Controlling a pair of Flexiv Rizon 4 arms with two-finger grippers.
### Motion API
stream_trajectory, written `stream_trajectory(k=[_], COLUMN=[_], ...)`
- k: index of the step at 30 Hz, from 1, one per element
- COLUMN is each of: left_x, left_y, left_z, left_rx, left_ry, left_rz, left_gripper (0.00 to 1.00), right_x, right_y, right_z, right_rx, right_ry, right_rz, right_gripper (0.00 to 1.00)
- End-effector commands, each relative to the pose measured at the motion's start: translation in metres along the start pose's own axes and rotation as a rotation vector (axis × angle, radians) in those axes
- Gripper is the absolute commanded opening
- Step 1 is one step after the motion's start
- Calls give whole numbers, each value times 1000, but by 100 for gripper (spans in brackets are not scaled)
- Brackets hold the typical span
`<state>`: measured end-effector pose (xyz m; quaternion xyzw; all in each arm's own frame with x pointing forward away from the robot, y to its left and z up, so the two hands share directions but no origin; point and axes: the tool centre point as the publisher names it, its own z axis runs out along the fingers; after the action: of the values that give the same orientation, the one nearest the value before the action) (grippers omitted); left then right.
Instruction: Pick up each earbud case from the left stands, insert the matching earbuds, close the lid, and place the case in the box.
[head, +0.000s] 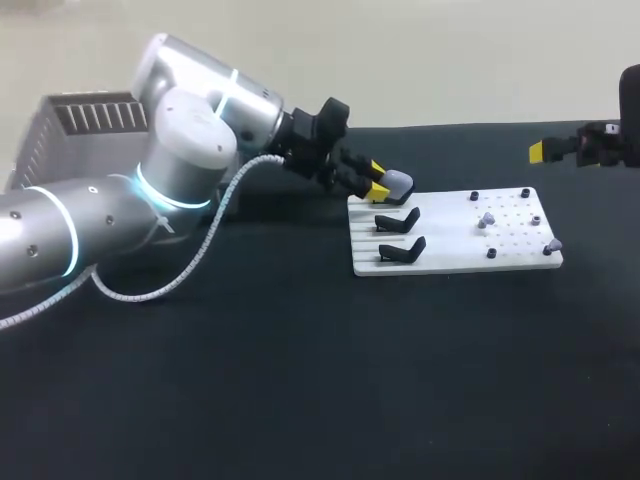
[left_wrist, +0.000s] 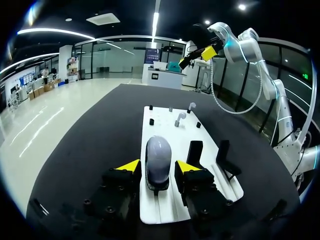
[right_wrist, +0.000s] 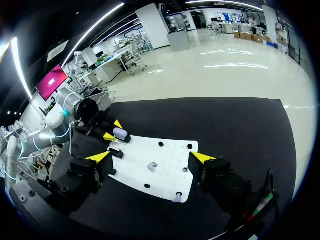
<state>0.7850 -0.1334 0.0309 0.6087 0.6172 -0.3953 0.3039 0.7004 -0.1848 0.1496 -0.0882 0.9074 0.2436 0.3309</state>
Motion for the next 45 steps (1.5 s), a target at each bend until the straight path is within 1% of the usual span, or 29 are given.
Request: stream_trajectory(k=[1,7,13,15,22,24,25,27,28,29,30,31,39,42,45], left_x=[1,1,2,2,1,1,1,0,0,0,0,1,-3,-9,-18], left_y=[1,0,0,0,1,1,1,0,0,0,0,-1,-5,-8,-13], left_z=[2,4,7,7,10,10,10,11,11,10,10,10,-1,-12,-24], left_rx=[1,3,2,0,-2,-2,-2,-3,-5,-6,-8,-11,-29,-39,-66], left_ry=[-2,-2,-3,-5,-7,-8,-8,-9,-9,-9,-10,-10,-29,-61,-86], left_rz=[2,2,1,0,2,2,3,4,4,4,3,3,7,0,-6], left_gripper=[49,52,49,52,48,43,37,32,27,17,5,1,0,0,0], right_x=[0,0,0,0,0,0,0,0,0,0,0,0,0,0,0], right_y=[0,0,0,0,0,0,0,0,0,0,0,0,0,0,0], right_z=[0,0,0,0,0,0,0,0,0,0,0,0,0,0,0], right_rx=[1,1,1,1,1,1,1,1,1,1,1,1,1,1,1], right_ry=[0,0,0,0,0,0,0,0,0,0,0,0,0,0,0], right_rz=[-1,-1,-1,-1,-1,-1,-1,-1,-1,-1,-1,-1,-1,-1,-1], right_gripper=[100,100,100,100,100,100,100,100,100,100,100,100,100,100,100])
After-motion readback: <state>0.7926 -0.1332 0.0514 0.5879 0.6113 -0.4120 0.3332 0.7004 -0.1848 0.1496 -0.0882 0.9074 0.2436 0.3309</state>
